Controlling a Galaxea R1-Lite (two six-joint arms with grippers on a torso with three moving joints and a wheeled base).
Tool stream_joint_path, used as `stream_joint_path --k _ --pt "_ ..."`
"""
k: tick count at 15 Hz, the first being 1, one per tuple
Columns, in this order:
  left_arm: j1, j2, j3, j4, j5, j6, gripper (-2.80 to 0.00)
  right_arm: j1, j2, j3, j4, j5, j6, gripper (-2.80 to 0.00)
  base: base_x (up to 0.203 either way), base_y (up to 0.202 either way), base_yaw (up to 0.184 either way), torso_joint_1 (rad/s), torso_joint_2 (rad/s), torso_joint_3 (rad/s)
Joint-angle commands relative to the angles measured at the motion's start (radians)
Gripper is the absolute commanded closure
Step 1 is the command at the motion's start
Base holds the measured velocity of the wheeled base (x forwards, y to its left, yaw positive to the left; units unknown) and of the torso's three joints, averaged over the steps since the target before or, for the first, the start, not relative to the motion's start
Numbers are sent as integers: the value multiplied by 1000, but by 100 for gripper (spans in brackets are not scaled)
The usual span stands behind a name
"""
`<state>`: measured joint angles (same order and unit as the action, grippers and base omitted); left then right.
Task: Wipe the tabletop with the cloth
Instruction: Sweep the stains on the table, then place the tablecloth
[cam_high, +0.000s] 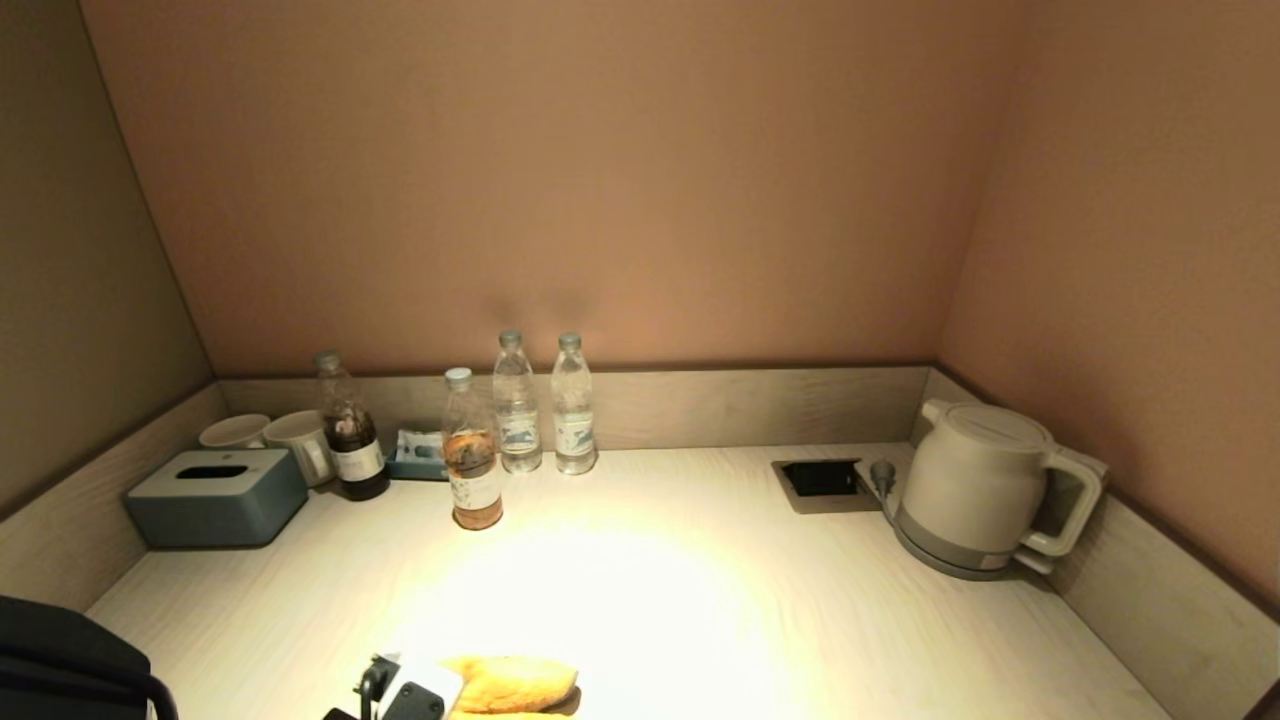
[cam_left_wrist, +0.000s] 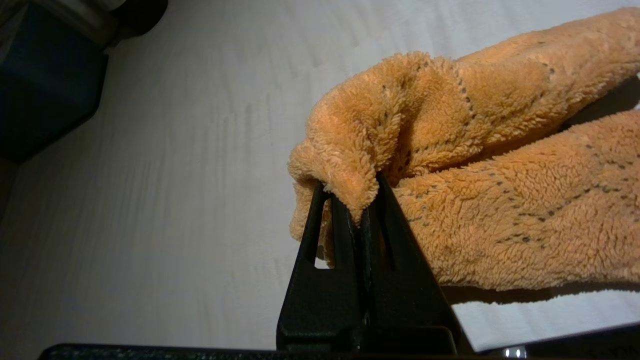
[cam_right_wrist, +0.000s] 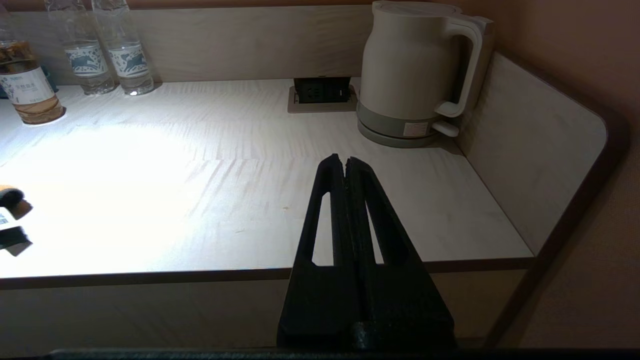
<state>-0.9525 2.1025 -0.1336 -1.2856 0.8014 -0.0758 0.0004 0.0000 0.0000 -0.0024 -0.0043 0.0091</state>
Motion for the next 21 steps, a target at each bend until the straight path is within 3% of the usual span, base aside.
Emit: stream_joint_path --k 1,5,9,16,18,21 --pt "98 18 48 -27 4 -26 0 0 0 0 -1 0 0 0 0 0 0 0 0 0" --pt "395 164 115 -221 -6 -35 0 0 0 0 -1 0 0 0 0 0 0 0 0 0" --pt "689 200 67 -277 -69 20 0 0 0 0 -1 0 0 0 0 0 0 0 0 0" --pt "810 -195 -47 -273 -100 271 0 0 0 0 -1 0 0 0 0 0 0 0 0 0" --pt "901 -316 -160 -180 -106 337 0 0 0 0 -1 0 0 0 0 0 0 0 0 0" --pt "1015 -433 -332 143 -136 336 0 0 0 0 -1 0 0 0 0 0 0 0 0 0"
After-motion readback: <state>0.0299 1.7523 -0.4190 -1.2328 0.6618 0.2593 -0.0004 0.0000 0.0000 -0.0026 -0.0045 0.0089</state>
